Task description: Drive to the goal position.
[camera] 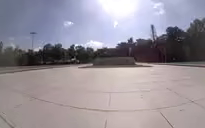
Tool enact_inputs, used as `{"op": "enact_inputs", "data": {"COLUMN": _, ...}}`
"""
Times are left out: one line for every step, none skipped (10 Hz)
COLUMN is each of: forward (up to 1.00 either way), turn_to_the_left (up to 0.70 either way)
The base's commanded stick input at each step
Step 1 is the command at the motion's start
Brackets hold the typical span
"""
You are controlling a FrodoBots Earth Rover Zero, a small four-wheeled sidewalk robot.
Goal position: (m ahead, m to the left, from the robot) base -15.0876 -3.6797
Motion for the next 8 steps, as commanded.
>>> {"op": "enact_inputs", "data": {"forward": 0.70, "turn_to_the_left": 0.00}}
{"op": "enact_inputs", "data": {"forward": 0.70, "turn_to_the_left": 0.00}}
{"op": "enact_inputs", "data": {"forward": 0.70, "turn_to_the_left": 0.00}}
{"op": "enact_inputs", "data": {"forward": 0.70, "turn_to_the_left": 0.00}}
{"op": "enact_inputs", "data": {"forward": 0.70, "turn_to_the_left": 0.00}}
{"op": "enact_inputs", "data": {"forward": 0.70, "turn_to_the_left": 0.00}}
{"op": "enact_inputs", "data": {"forward": 0.70, "turn_to_the_left": 0.00}}
{"op": "enact_inputs", "data": {"forward": 0.70, "turn_to_the_left": 0.00}}
